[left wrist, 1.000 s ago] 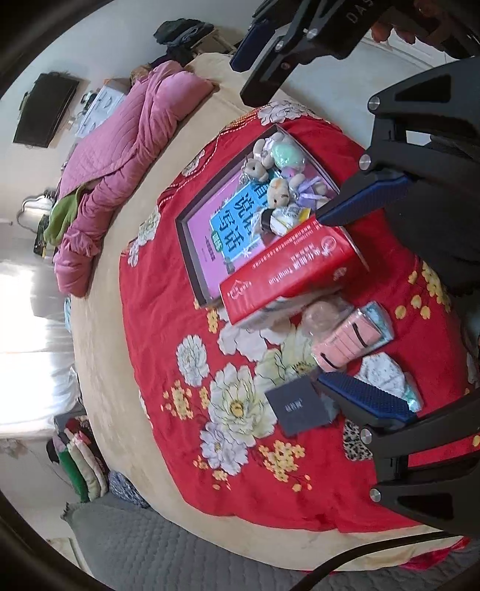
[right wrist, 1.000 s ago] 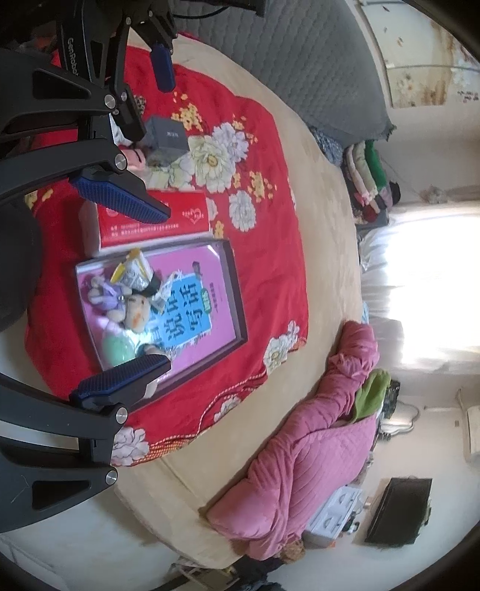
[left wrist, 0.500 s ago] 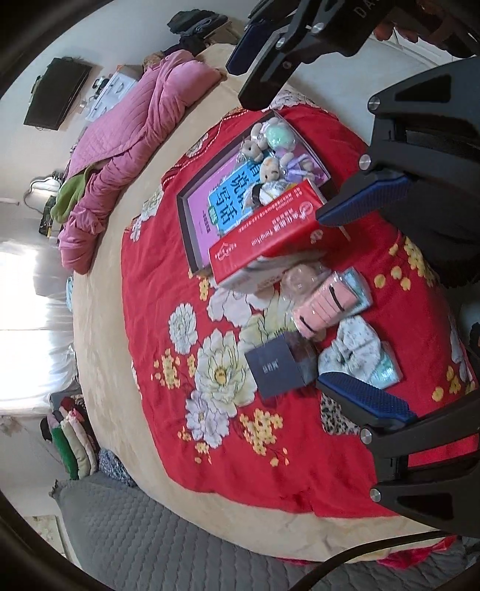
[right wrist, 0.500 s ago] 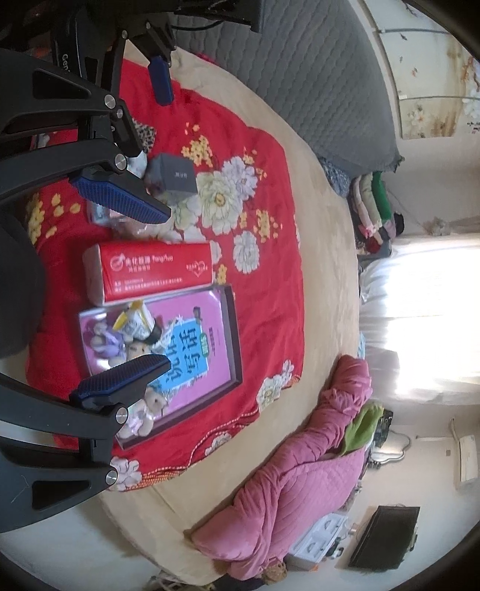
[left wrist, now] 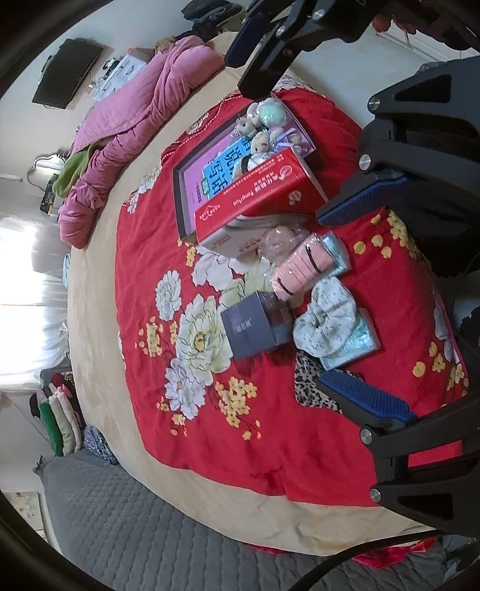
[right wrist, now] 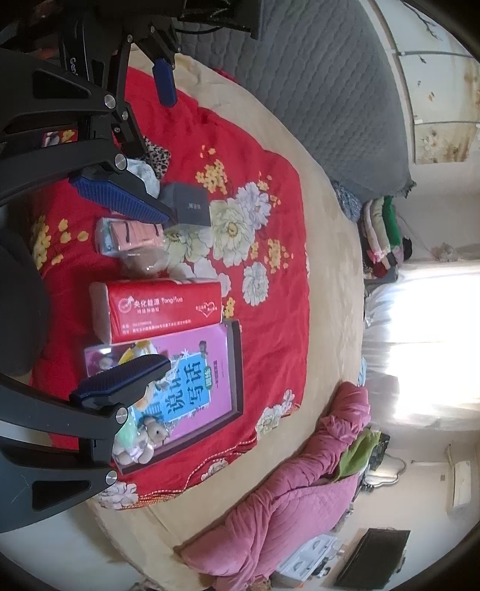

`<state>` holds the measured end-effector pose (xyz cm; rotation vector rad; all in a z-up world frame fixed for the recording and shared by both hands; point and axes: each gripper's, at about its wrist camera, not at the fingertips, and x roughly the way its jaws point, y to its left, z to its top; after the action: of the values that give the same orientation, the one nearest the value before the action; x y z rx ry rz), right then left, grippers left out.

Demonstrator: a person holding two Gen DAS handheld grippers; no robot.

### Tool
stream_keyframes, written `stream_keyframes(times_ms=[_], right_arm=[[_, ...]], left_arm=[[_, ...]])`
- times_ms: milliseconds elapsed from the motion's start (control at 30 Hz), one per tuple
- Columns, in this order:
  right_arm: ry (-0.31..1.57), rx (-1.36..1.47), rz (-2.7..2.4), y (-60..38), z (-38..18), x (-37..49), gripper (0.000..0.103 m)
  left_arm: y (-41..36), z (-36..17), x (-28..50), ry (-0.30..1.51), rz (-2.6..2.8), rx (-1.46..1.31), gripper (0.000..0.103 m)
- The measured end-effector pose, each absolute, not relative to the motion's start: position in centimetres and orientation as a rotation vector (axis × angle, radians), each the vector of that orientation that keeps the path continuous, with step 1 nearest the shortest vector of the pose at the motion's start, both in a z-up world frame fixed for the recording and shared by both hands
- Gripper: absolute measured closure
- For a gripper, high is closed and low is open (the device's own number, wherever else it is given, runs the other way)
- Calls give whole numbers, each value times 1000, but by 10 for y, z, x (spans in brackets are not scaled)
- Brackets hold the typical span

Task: Organize soft objects
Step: 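Withdraw both open tools from the tray back toward the pile, then move left tool down to the leopard-print scrunchie while right tool approaches the pink wrapped pack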

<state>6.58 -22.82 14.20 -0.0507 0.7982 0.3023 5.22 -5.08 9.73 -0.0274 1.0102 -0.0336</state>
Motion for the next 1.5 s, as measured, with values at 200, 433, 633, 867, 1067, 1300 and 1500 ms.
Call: stream_keyframes(times_ms=[200,433,633,867,1067,1300,1500], right_arm=[[807,-68,326,-218,138,64,29],[825,-76,347,-206,127,65,29],[855,-109,371,-193,110,64,29],[885,-140,402,-180,93,62,29],[917,-161,429,-167,78,63,29],[946,-185,458,-157,63,63,29],[974,-202,479,-150,50,65,29]], left_arm=[[-44,92,46,1019,-26,-37,22],[-32,84,44,1035,-12,-53,22],[-18,73,41,1052,4,-70,22],[6,50,36,1098,41,-87,22],[23,35,34,1134,67,-114,22],[37,20,34,1171,75,-142,22],[58,7,37,1195,96,-206,22]])
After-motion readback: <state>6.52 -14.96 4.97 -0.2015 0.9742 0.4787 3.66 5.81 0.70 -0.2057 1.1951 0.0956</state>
